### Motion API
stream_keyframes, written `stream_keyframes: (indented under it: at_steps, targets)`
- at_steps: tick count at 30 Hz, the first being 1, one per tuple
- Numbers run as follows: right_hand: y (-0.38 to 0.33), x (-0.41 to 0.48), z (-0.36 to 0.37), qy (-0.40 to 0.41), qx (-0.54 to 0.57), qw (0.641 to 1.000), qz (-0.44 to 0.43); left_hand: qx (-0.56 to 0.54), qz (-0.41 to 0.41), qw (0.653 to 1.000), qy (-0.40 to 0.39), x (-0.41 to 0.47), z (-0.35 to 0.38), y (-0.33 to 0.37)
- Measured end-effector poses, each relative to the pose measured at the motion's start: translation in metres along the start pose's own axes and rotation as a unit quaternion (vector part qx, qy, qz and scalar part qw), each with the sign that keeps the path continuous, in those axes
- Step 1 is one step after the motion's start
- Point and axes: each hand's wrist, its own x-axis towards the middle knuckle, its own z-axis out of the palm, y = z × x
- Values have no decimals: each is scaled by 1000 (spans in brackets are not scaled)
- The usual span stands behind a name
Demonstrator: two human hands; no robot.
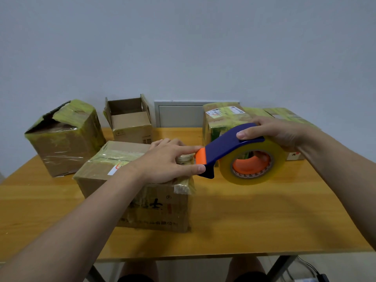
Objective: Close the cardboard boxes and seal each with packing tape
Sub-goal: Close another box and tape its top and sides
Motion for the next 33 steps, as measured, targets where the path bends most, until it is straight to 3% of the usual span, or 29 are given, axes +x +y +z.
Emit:
stream_keyframes:
  at_steps: [11,16,23,27,33]
  targets:
    - [-40,9,3,-36,-93,995,30,-5,0,1000,-3,-1,-4,2]
    - [-55,18,19,-67,-203,975,55,87,-14,996,-28,2,-1,12]
    - [-51,24,30,-6,-291,955,64,44,-41,998,-31,-2,-2,14]
    - [-32,14,21,68,-250,964,52,67,-67,995,-19,7,0,14]
    - [-16,-7,26,142,-80,986,31,70,-142,987,0,23,6,34]
